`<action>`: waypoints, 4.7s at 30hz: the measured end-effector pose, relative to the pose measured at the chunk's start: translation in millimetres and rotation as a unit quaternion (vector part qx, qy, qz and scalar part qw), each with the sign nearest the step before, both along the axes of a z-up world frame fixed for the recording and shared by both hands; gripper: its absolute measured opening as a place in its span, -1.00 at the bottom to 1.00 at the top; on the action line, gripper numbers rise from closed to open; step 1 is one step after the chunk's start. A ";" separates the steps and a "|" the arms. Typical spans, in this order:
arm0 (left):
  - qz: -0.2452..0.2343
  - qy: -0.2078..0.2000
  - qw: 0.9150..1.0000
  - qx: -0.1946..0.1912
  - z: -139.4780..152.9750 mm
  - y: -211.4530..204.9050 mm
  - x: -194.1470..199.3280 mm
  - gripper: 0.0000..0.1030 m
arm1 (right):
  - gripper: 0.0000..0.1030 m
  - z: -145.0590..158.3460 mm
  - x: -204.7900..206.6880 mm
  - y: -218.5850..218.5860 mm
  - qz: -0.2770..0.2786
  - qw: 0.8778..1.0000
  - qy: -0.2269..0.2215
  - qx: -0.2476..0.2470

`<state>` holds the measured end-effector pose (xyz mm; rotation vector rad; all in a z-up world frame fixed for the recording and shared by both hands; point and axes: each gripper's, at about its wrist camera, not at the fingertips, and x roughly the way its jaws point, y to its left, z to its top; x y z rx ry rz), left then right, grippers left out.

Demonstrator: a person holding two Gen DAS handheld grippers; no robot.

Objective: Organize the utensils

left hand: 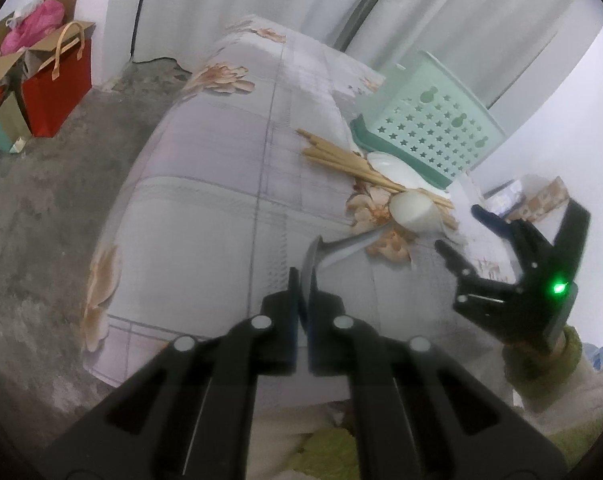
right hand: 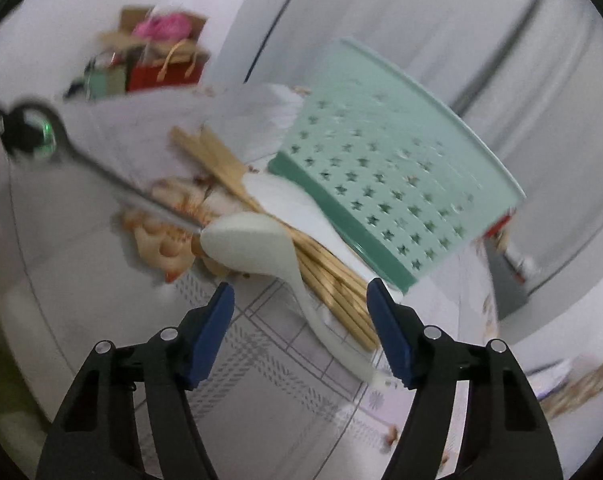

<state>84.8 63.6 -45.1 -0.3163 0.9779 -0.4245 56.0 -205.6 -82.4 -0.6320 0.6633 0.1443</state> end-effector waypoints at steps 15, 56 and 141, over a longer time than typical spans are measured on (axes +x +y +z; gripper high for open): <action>0.016 -0.013 1.000 -0.006 0.2 16.7 -12.4 -0.98 | -0.76 -20.2 5.4 35.3 0.024 0.991 -0.040 -0.128; -0.070 -0.367 0.868 0.327 182.9 -152.3 68.3 -0.97 | -0.92 84.6 -1.8 -132.7 -0.140 0.925 -0.079 0.346; -0.025 -0.147 0.986 0.079 64.0 -64.5 55.7 -0.20 | -0.49 95.9 62.5 -203.2 -0.167 0.871 -0.094 0.453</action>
